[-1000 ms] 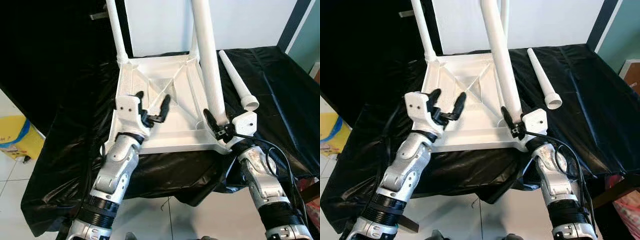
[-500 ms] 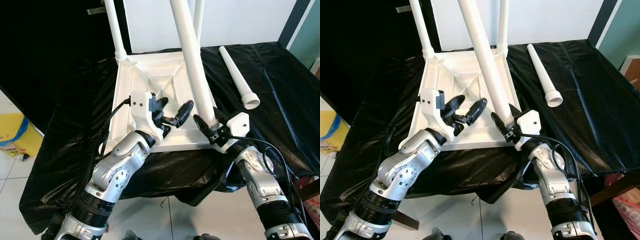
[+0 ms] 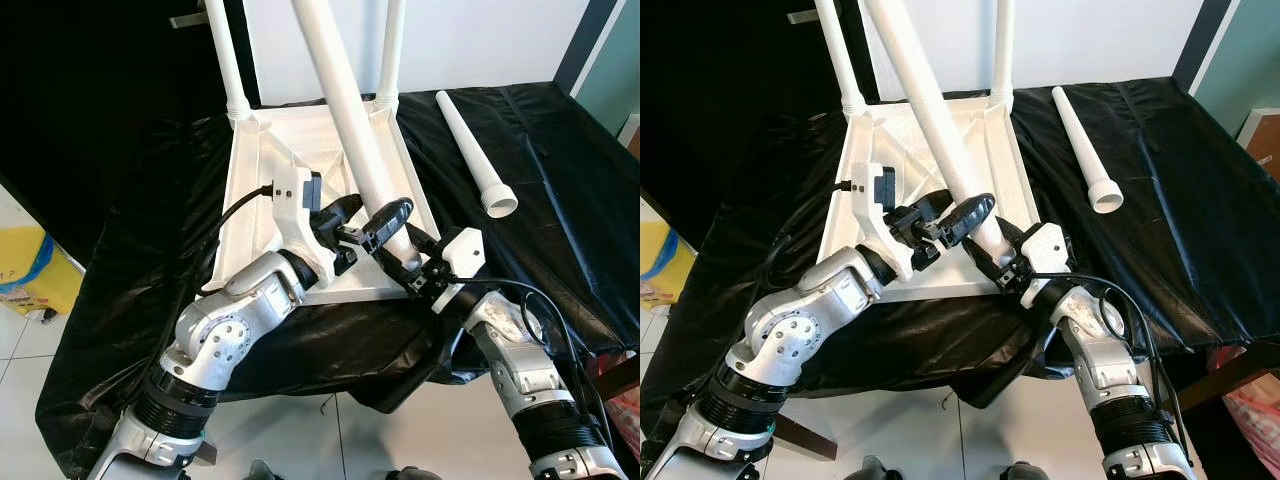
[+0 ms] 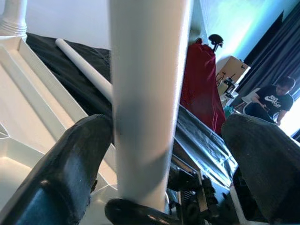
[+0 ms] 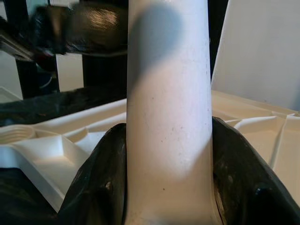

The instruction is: Building children table

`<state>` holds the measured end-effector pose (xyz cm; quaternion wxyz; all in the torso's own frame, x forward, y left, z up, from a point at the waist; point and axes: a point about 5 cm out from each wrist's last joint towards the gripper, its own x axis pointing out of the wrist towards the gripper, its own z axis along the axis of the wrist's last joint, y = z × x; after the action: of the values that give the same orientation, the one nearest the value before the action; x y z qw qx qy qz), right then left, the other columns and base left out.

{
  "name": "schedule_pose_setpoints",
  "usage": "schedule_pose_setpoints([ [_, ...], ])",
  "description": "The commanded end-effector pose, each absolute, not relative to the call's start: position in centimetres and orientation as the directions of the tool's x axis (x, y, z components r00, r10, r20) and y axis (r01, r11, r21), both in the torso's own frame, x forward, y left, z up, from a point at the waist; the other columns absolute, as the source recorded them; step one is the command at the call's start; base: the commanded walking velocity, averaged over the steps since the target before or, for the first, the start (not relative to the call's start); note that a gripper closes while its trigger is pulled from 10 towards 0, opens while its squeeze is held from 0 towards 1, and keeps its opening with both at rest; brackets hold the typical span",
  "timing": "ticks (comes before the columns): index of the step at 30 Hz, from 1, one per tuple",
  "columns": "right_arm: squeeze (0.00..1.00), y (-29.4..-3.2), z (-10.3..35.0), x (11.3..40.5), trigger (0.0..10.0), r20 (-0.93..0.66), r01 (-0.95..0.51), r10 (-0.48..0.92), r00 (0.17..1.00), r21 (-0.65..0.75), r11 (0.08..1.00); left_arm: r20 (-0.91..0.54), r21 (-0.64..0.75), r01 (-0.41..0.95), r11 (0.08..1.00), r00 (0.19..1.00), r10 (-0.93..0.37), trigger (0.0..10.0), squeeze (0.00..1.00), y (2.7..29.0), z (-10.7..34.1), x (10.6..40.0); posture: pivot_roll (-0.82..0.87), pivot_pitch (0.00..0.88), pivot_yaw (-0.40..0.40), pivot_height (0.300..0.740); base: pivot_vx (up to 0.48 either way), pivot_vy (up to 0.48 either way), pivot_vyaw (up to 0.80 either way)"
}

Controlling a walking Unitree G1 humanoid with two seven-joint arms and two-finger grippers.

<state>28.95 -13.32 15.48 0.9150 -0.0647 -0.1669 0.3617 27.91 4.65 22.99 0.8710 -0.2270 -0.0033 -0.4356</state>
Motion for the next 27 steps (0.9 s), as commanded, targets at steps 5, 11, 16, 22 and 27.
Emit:
schedule_pose_setpoints([
  [5, 0.00, -12.3, 15.4, 27.8, 10.0, 0.253, -0.702, 0.737, 0.626, -0.229, 0.675, 0.407, -0.214, 0.975, 0.062, 0.146, -0.902, 10.0, 0.00, 4.8, 25.1, 27.0, -0.11, 0.064, 0.048, 0.740, 0.000, 0.000, 0.00],
  [11, 0.00, -12.2, 14.9, 27.1, 10.0, 0.238, -0.713, 0.743, 0.626, -0.211, 0.668, 0.407, -0.209, 0.972, 0.105, 0.184, -0.894, 10.0, 0.00, 5.7, 25.9, 28.5, -0.11, 0.061, 0.056, 0.740, 0.000, 0.000, 0.00],
  [16, 0.00, -12.4, 14.3, 26.5, 10.0, 0.211, -0.722, 0.749, 0.629, -0.200, 0.662, 0.424, -0.206, 0.971, 0.120, 0.199, -0.884, 10.0, 0.00, 6.3, 26.9, 29.2, -0.12, 0.064, 0.062, 0.740, 0.000, 0.000, 0.00],
  [22, 0.00, -12.6, 14.2, 26.3, 10.0, 0.193, -0.717, 0.744, 0.640, -0.197, 0.669, 0.458, -0.191, 0.980, 0.061, 0.144, -0.877, 0.9, 0.00, 5.9, 28.0, 28.5, -0.12, 0.067, 0.064, 0.740, 0.000, 0.000, 0.00],
  [27, 0.00, -12.6, 14.4, 26.4, 10.0, 0.198, -0.712, 0.739, 0.644, -0.196, 0.674, 0.477, -0.187, 0.982, 0.036, 0.123, -0.870, 0.0, 0.00, 5.8, 28.4, 28.0, -0.12, 0.071, 0.065, 0.740, 0.000, 0.000, 0.00],
])
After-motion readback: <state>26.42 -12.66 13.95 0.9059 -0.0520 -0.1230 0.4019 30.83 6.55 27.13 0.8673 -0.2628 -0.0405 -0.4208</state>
